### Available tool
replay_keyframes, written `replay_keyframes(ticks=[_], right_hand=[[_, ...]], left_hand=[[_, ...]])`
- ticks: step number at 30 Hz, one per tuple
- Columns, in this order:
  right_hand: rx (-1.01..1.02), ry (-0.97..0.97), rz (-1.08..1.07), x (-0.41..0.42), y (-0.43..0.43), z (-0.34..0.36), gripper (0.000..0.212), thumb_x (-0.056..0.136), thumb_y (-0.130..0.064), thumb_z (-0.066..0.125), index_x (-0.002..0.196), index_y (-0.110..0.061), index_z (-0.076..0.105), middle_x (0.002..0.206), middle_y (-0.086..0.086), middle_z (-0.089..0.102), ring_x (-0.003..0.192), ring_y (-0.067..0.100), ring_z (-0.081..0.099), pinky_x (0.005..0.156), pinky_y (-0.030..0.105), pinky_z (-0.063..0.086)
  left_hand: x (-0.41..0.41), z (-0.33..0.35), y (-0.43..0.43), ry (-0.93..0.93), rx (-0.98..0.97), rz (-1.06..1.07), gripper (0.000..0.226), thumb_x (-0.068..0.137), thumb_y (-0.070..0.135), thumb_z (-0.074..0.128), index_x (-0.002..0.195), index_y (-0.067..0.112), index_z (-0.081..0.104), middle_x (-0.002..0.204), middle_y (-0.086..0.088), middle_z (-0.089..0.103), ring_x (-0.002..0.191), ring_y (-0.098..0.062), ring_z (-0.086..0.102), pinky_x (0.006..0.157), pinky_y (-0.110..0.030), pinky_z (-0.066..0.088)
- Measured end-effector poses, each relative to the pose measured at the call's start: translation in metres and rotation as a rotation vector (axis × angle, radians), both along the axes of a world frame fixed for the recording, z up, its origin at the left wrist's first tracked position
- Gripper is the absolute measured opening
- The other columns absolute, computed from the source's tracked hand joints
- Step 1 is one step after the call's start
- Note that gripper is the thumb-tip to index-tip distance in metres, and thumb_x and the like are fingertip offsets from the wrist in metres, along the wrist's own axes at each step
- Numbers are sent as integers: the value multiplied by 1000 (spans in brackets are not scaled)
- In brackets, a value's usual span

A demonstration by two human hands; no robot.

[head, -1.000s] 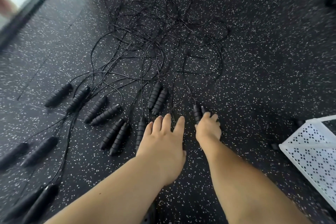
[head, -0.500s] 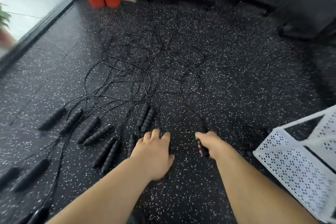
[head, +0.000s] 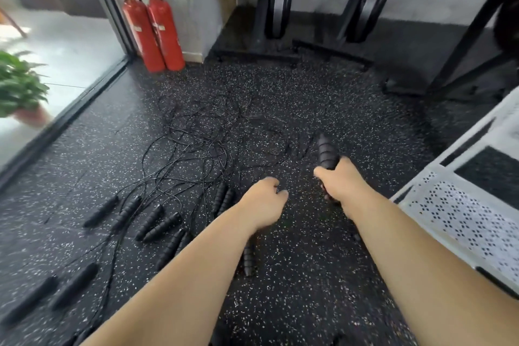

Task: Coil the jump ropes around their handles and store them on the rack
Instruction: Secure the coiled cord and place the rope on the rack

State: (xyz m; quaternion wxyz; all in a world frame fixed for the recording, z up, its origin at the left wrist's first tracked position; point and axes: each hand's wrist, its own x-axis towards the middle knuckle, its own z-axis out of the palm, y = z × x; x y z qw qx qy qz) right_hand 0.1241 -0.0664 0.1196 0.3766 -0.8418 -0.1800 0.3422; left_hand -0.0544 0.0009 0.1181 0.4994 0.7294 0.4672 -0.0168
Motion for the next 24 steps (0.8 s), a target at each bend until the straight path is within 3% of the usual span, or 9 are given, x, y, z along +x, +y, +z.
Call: replay_keyframes(ticks=[4,6,9,12,14,16,19,21,24], right_hand=[[109,98,-95,-38,-38,13,49,94,-27,73,135,-13,50,108,12,66,83,26,63,68,35,47],[154,133,-52,-58,-54,12,47,95,-22,73,136,-15,51,107,9,68,83,22,63,63,32,45],[179,122,76,-82,-71,9,50,92,-20,79,135,-26,54,108,-3,73,88,12,70,64,25,48],[206,78,163,-93,-77,5,70,81,-20,88,138,-37,53,118,-15,73,102,5,71,82,26,56],[254,110,170,-91,-77,9,75,76,-15,87,138,-41,54,117,-12,75,99,10,75,80,30,60],[324,201,151,-86,-75,17,66,84,-8,81,136,-42,57,111,-10,78,97,11,76,74,26,62],[365,223,100,-78,-69,24,44,101,-17,65,133,-48,61,113,-17,76,103,0,72,81,20,56],[347,180,103,-76,-65,21,45,106,-16,54,137,-49,60,121,-18,74,108,-4,69,90,22,54],[373,214,42,-77,-62,12,45,109,-13,48,135,-46,64,121,-15,76,112,1,71,97,30,56]], left_hand=[[11,11,-25,-177,-151,227,65,95,63,54,145,22,59,119,1,70,110,-24,69,103,-47,56],[12,8,-38,-218,-217,280,69,86,77,51,130,26,66,118,-1,72,110,-26,70,102,-52,56],[14,0,-48,-282,-330,304,84,66,90,54,126,33,67,122,2,74,113,-25,71,102,-54,56],[20,-8,-44,-356,-343,356,70,65,79,66,117,32,70,117,3,78,113,-23,72,105,-53,55],[20,-3,-39,-394,-346,397,46,85,61,69,118,29,70,114,0,79,113,-25,73,104,-55,55],[18,3,-36,-450,-418,454,22,104,36,65,119,22,72,112,-7,80,110,-32,75,101,-61,57],[15,4,-35,-524,-553,472,22,110,19,57,124,11,72,112,-15,80,110,-36,75,96,-59,60],[13,6,-39,-564,-579,461,23,112,17,54,126,9,71,114,-14,80,111,-31,75,92,-51,60],[13,4,-40,-585,-599,481,23,112,19,54,126,9,71,117,-14,79,114,-31,75,99,-53,59]])
